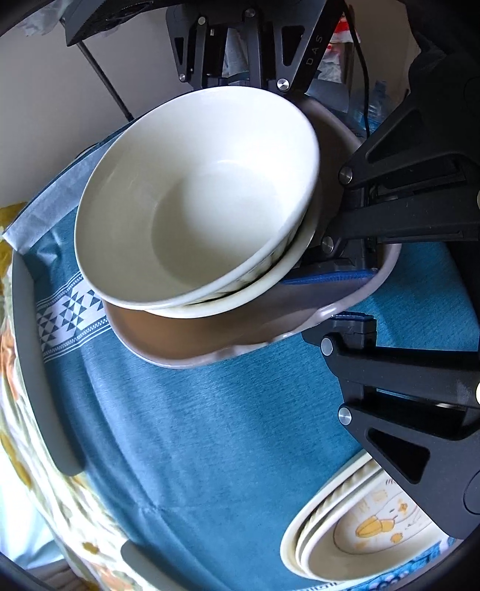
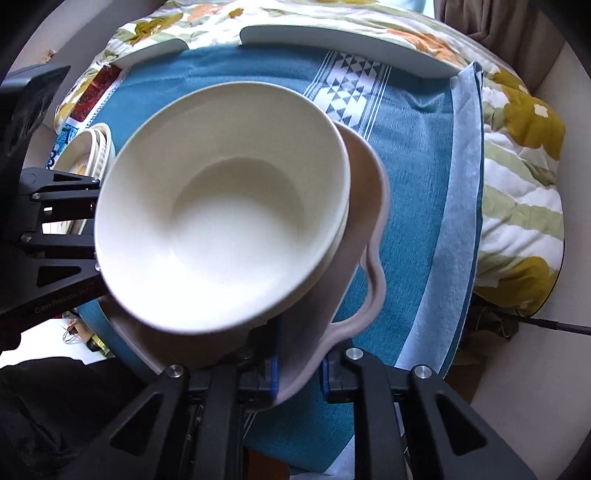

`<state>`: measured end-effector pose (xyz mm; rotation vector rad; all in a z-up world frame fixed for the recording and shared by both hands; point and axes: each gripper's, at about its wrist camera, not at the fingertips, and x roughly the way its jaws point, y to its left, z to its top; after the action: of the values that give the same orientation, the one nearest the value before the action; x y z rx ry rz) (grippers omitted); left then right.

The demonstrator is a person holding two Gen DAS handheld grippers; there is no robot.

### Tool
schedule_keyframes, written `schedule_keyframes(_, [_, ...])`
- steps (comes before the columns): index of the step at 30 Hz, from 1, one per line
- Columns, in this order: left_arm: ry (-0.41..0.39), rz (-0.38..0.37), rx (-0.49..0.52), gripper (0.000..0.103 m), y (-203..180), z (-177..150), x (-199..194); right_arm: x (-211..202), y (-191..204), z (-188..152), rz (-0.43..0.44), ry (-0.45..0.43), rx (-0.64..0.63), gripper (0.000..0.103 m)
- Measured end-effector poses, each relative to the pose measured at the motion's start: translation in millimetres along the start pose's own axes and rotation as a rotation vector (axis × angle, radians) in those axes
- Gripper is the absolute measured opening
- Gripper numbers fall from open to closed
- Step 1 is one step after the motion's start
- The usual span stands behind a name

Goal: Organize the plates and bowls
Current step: 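Lift the nested bowl stack and lower it onto the plate stack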

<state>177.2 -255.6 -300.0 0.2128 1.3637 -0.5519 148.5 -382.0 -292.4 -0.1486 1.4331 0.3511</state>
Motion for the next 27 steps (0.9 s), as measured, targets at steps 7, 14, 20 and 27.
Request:
schedule_keyframes(7, [-0.034,0.018,-0.002,0.010,3.0,-6.8,-12.4,-7.8,7.0,0.0,-0.036,-0.057,-0.027,0.015])
schedule_keyframes(14, [-0.112,0.051,-0.026,0.010,4.4,-16.8,-48.3,-34.4,24.7,0.6,-0.059,-0.117,-0.070,0.015])
schedule_keyframes(20, [-0.166,0.070,-0.098,0.010,19.8,-34.1,-100.5,-73.6,54.8,12.2,-0.068,-0.165,-0.159,0.015])
schedule_keyframes(27, [-0.225,0.119,-0.145,0.010,58.3,-65.4,-163.8,-108.3,108.1,30.6,-0.057,-0.212,-0.230,0.015])
